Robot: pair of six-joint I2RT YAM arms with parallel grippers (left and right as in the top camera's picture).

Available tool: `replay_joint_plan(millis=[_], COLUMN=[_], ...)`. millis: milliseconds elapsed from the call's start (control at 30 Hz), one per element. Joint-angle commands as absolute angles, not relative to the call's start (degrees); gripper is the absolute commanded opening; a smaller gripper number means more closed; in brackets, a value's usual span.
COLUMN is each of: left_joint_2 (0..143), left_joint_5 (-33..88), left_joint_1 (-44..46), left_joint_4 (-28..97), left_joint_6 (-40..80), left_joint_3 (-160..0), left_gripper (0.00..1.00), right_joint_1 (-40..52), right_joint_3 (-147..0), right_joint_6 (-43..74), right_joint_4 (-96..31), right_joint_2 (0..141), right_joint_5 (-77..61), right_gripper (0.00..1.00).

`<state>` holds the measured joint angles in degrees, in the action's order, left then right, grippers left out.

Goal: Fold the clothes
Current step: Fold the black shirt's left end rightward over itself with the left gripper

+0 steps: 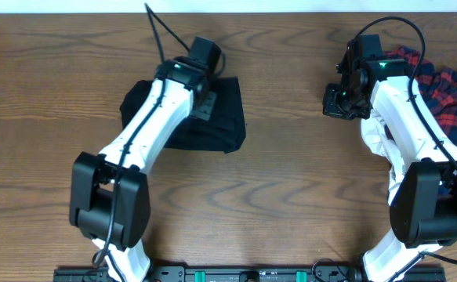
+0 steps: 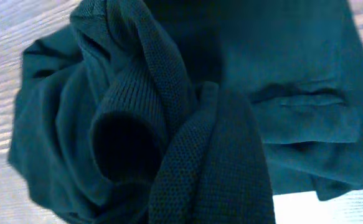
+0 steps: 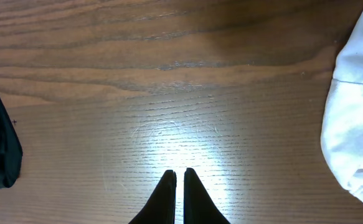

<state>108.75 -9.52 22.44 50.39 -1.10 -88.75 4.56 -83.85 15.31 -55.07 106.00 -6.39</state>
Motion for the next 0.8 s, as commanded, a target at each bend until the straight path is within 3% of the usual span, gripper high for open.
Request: replay_joint_plan(millis=[0, 433, 767], left_joint_2=[109.43, 110.98, 107.48], left_joint_5=[-10.15, -10.41, -18.96], left_joint_1=[24.82, 27.35, 26.68], left_joint_4=[49.69, 47.53, 47.0], left_joint_6=[0.08, 3.09, 3.44], left_joint_3=[-90.13, -90.13, -91.53], left_gripper=[0.06, 0.06, 0.06], right_joint_1=[4.19, 4.19, 4.19], right_joint_3=[-84.4, -84.4, -84.4], right_joint_6=[15.35, 14.96, 14.92], right_joint_4=[-55.13, -55.99, -55.51], right_joint_2=[105.41, 105.41, 105.41], right_joint_5=[-6.26, -6.26, -6.26], right_gripper=[0.05, 0.05, 0.06])
